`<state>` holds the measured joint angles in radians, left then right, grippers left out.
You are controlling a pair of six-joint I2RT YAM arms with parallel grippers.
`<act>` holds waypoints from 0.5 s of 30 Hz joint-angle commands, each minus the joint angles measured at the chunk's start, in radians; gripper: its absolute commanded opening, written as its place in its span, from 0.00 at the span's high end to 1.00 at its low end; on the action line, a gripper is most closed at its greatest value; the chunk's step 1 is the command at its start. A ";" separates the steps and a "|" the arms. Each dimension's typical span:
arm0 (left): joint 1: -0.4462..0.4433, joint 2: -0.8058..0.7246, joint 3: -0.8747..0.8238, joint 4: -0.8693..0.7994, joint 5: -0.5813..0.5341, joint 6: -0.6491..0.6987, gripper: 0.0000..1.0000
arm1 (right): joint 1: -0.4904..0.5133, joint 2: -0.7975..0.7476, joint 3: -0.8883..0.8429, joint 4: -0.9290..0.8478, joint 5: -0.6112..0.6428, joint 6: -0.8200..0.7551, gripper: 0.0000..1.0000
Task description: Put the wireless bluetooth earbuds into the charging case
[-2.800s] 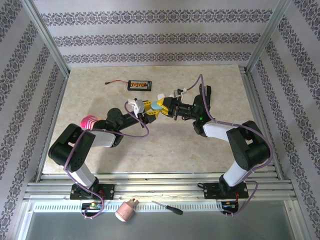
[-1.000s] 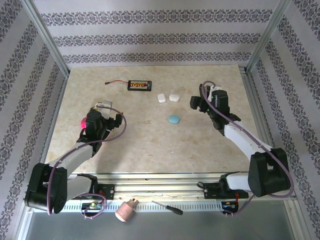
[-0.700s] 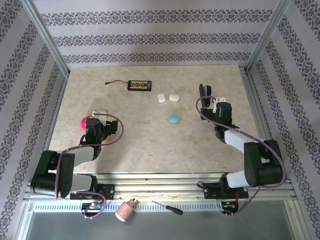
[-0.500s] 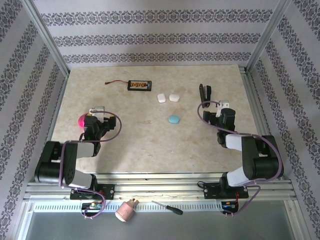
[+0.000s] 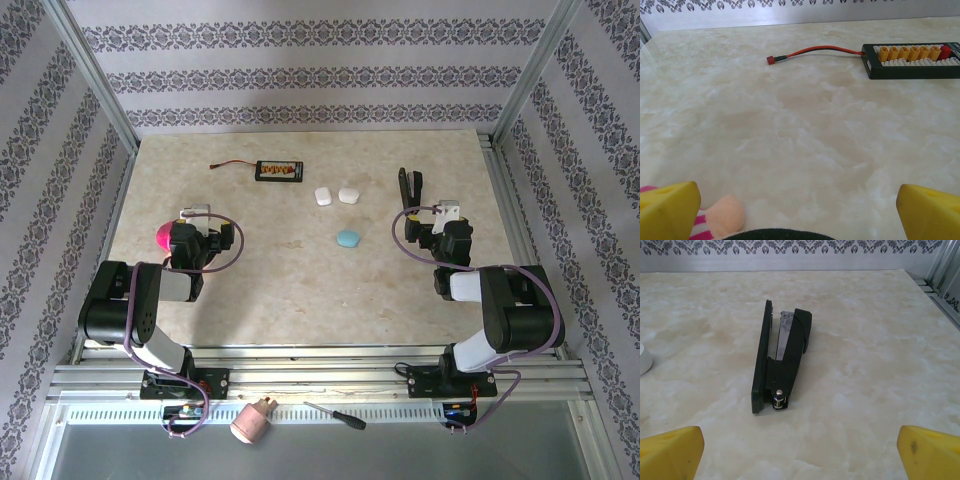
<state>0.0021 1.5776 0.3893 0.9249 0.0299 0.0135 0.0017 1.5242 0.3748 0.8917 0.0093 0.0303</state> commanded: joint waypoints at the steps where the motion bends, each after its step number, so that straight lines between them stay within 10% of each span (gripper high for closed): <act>1: 0.012 0.013 0.000 0.015 0.028 -0.012 0.01 | -0.008 -0.001 -0.001 0.046 -0.017 0.019 0.02; 15: 0.011 0.013 0.006 0.003 0.032 -0.009 0.01 | -0.007 -0.001 0.001 0.044 -0.016 0.016 0.02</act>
